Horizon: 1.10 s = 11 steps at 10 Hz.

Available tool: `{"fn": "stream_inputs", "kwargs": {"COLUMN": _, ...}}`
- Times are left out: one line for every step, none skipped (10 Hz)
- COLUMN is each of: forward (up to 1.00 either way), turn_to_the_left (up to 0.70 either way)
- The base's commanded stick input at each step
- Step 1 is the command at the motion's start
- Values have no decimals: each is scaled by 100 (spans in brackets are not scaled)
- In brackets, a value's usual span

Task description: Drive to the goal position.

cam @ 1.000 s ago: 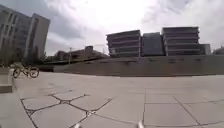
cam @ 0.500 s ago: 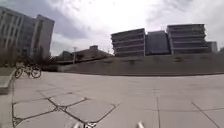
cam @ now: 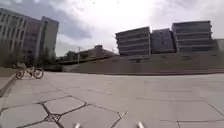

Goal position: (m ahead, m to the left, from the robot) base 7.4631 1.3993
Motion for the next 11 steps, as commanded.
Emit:
{"fn": "stream_inputs", "kwargs": {"forward": 70, "turn_to_the_left": 14}}
{"fn": "stream_inputs", "kwargs": {"forward": 70, "turn_to_the_left": 14}}
{"fn": "stream_inputs", "kwargs": {"forward": 70, "turn_to_the_left": 14}}
{"fn": "stream_inputs", "kwargs": {"forward": 70, "turn_to_the_left": 14}}
{"fn": "stream_inputs", "kwargs": {"forward": 70, "turn_to_the_left": 14}}
{"fn": "stream_inputs", "kwargs": {"forward": 70, "turn_to_the_left": 14}}
{"fn": "stream_inputs", "kwargs": {"forward": 70, "turn_to_the_left": 14}}
{"fn": "stream_inputs", "kwargs": {"forward": 70, "turn_to_the_left": 14}}
{"fn": "stream_inputs", "kwargs": {"forward": 70, "turn_to_the_left": 14}}
{"fn": "stream_inputs", "kwargs": {"forward": 70, "turn_to_the_left": 14}}
{"fn": "stream_inputs", "kwargs": {"forward": 70, "turn_to_the_left": 14}}
